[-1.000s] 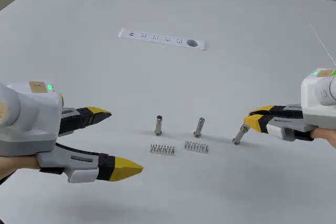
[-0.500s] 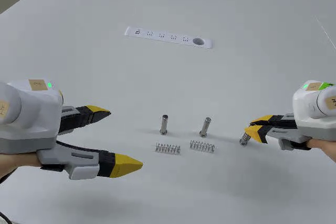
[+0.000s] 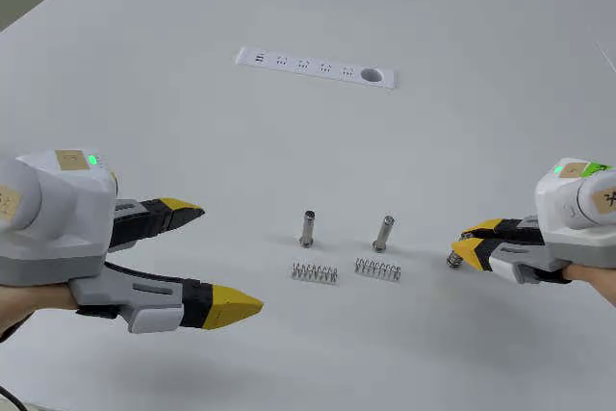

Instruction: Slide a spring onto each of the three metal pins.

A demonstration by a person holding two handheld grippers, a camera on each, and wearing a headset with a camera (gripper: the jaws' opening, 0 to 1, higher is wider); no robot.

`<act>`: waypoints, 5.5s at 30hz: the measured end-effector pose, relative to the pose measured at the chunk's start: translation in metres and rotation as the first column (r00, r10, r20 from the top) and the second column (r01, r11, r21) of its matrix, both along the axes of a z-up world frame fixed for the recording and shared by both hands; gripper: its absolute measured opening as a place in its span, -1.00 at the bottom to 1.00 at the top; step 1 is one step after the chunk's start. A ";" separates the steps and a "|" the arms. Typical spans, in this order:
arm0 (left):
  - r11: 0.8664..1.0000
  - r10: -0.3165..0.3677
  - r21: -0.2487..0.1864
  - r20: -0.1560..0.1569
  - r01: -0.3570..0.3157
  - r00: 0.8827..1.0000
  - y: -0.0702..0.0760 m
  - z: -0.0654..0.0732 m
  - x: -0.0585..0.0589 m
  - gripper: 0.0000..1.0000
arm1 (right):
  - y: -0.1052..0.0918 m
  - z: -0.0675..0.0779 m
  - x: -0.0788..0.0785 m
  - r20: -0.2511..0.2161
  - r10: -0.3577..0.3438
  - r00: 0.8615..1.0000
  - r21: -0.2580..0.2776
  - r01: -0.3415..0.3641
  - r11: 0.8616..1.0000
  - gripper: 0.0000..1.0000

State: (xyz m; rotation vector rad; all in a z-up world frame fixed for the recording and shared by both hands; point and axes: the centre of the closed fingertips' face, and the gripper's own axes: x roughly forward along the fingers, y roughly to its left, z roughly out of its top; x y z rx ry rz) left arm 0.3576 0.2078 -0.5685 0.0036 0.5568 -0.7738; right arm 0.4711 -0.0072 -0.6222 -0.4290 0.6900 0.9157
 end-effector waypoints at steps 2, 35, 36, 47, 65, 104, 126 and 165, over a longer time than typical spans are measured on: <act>1.000 -0.003 0.005 0.004 0.003 1.000 0.000 0.001 0.001 0.66 | -0.001 0.000 0.000 -0.001 -0.005 1.000 -0.002 0.005 1.000 -0.77; 0.997 0.059 -0.045 0.018 -0.058 0.998 0.019 0.008 0.001 0.64 | 0.067 0.000 -0.042 -0.006 0.279 0.960 -0.037 -0.279 0.960 -0.65; 0.997 0.062 -0.044 0.014 -0.062 0.998 0.021 0.007 0.000 0.64 | 0.068 -0.003 -0.042 -0.007 0.282 0.960 -0.046 -0.282 0.958 -0.65; 0.996 0.075 -0.054 -0.004 -0.075 0.997 0.019 0.003 -0.003 0.61 | 0.078 -0.029 -0.041 -0.065 0.308 0.949 -0.059 -0.312 0.948 -0.65; 0.995 0.076 -0.058 -0.019 -0.077 0.997 0.018 0.001 -0.004 0.59 | 0.076 -0.044 -0.045 -0.129 0.326 0.937 -0.066 -0.336 0.940 -0.73; 0.961 -0.259 -0.086 0.054 0.263 0.964 -0.100 0.020 -0.013 0.31 | 0.084 0.070 -0.120 0.046 0.559 0.828 -0.072 -0.555 0.829 -0.78; 0.906 -0.409 -0.089 0.073 0.414 0.910 -0.132 0.024 -0.038 -0.59 | 0.092 0.081 -0.158 0.063 0.688 0.723 -0.125 -0.678 0.724 -0.78; 0.877 -0.469 -0.062 0.112 0.477 0.876 -0.130 0.029 -0.047 -0.80 | 0.087 0.074 -0.157 0.026 0.662 0.749 -0.075 -0.659 0.748 -0.73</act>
